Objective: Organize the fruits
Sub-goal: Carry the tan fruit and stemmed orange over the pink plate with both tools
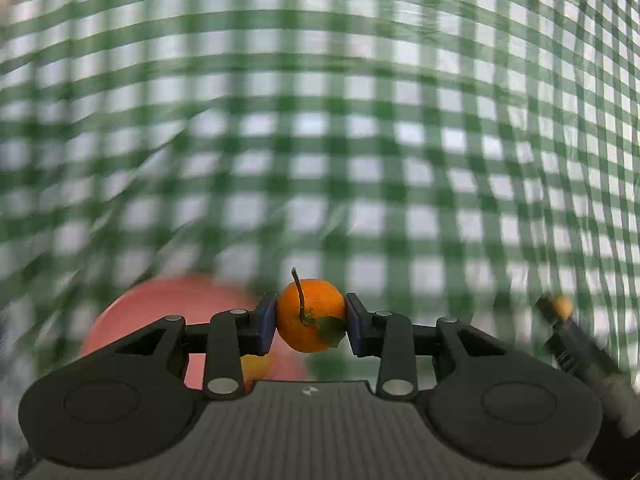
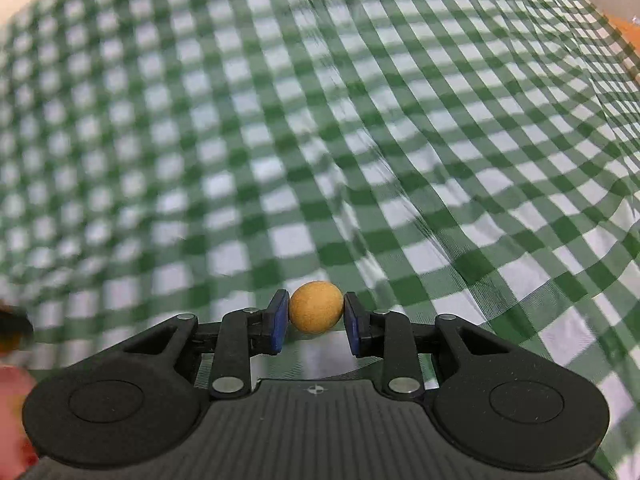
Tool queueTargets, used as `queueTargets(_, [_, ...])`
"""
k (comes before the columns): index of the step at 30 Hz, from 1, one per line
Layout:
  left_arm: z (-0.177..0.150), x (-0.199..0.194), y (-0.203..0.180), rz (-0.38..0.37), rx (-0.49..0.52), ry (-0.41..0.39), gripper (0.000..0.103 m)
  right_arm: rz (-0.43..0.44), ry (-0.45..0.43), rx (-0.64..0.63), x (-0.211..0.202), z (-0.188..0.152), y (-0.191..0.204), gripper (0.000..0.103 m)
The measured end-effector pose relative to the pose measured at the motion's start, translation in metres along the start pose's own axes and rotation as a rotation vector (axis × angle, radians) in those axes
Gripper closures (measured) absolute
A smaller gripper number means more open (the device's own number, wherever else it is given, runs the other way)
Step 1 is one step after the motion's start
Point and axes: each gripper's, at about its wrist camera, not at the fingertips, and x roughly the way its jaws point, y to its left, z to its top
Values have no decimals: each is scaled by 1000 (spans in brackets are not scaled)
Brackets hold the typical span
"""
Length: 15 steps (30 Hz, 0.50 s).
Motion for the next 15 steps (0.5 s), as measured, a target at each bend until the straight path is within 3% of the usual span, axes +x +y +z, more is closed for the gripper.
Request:
queueTargets(4, [-58,-50,54,23,-61,54,63,140,34,-31,-73,-16,14,73])
queueTargets(8, [-120,-94,95,77,-81,48,63,219,91,-98,-137,-48,35,72])
queueTargets(12, [-167,-124,131,79,-148,65,63,269,158,-102,-172,-71,55,72])
queueTargets(15, [-192,-139,149,66,-186,53,63,291,159,-155,-192,-80,73,72])
